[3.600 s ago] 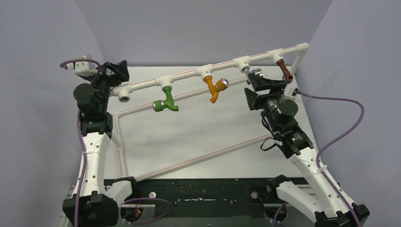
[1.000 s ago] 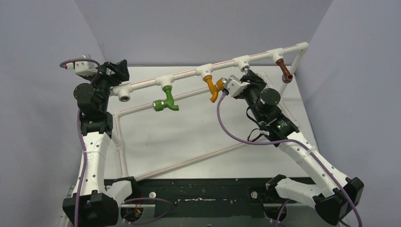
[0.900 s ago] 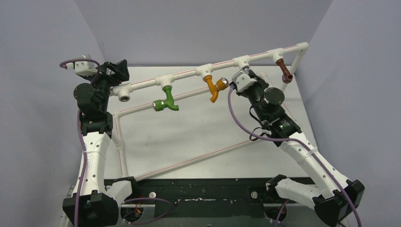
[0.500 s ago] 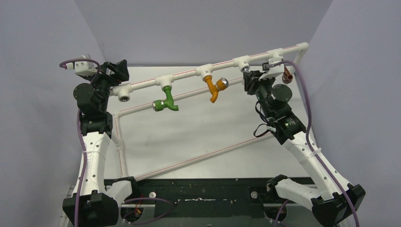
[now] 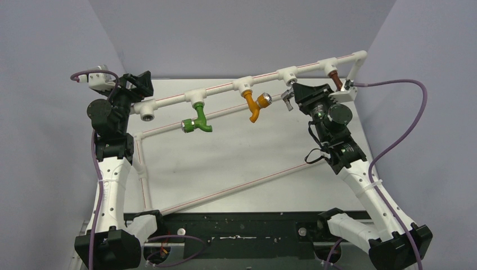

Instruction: Install the water faucets

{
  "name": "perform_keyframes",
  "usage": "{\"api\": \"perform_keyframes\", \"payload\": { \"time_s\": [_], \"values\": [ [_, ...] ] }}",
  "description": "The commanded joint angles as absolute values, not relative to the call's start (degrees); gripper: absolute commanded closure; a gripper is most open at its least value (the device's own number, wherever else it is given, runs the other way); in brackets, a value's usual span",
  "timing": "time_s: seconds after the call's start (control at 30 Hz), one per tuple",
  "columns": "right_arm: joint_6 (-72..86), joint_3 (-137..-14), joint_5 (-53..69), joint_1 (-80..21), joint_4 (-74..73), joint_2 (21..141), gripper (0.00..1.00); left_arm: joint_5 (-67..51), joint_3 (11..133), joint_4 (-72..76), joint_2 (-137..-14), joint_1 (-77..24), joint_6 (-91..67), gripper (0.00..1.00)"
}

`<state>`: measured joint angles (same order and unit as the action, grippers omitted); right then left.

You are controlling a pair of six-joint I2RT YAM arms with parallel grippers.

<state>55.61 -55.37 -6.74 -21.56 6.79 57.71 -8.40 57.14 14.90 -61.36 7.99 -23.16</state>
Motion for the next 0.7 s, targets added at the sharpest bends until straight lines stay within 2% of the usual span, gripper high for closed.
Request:
{"api": "perform_keyframes", "payload": {
  "time_s": [0.0,0.23,0.43,0.53,0.67],
  "values": [
    [78.0,-53.2,-6.1,-21.7,18.5,54.1,1.00,-10.1,51.4,-0.8,-66.3,8.6,-23.3,0.10],
    [93.9,-50.3,-7.9,-21.9,20.7,52.6,1.00,-10.3,51.4,-0.8,-66.4,8.6,-23.4,0.10],
    [90.5,-53.2,-8.5,-22.9,16.7,52.5,0.99,-10.1,51.4,-0.8,-66.4,8.6,-23.3,0.10],
    [87.1,-53.3,-8.6,-23.0,14.3,51.6,0.80,-10.0,51.4,-0.8,-66.4,8.6,-23.3,0.10],
    [80.1,-54.3,-8.3,-23.0,10.6,50.6,0.44,-10.0,51.5,-0.8,-66.4,8.6,-23.2,0.10]
  ]
}}
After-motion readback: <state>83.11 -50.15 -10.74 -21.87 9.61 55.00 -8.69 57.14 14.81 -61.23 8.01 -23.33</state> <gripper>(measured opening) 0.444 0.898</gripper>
